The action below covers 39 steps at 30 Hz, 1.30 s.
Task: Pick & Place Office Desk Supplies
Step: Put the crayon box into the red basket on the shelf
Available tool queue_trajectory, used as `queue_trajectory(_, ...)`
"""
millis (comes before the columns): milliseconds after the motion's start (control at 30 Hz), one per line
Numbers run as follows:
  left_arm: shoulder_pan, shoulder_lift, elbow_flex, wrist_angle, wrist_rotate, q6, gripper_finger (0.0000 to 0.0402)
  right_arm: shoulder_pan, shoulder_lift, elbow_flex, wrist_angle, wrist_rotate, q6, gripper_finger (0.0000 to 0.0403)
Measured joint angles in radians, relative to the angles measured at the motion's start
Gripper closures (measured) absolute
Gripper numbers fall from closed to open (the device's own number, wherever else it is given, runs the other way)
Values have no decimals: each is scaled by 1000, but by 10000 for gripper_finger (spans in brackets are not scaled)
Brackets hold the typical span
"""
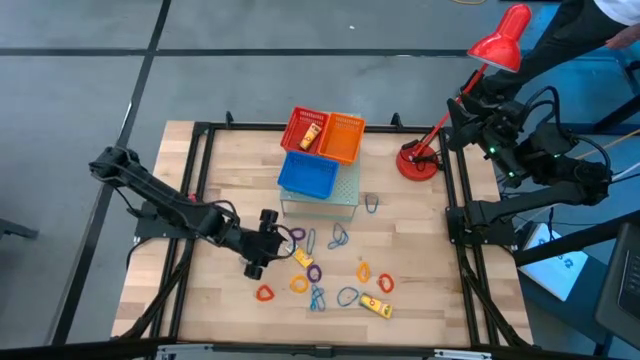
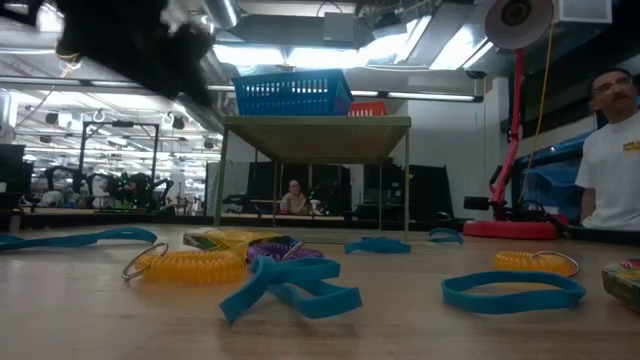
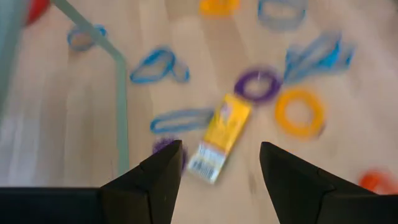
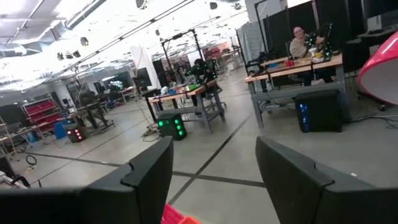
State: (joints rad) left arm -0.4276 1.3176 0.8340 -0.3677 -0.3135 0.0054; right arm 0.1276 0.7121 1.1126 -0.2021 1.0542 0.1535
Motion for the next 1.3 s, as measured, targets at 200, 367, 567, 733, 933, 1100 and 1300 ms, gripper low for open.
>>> queue_trajectory(200,88,80,-37,117,120,86,190,0,38,0,-1,-26,48,172)
queue_trajectory(367,123,171,-20,233,123,88,190,0,67,0,-1,-64,48,172)
queue_trajectory(567,129,306,48,218,149,129,190,0,79,0,-2,-125,48,172)
queue_trajectory(733,125,391,100,177,160,115,190,0,80,0,-1,-158,48,172)
queue_trajectory(933,114,433,121,142,160,118,189,0,80,0,-1,-207,48,172)
queue_trajectory(1100,113,436,123,103,174,117,189,0,80,0,-1,-210,48,172)
queue_trajectory(1300,113,447,123,99,197,74,195,0,80,0,-1,-210,49,172)
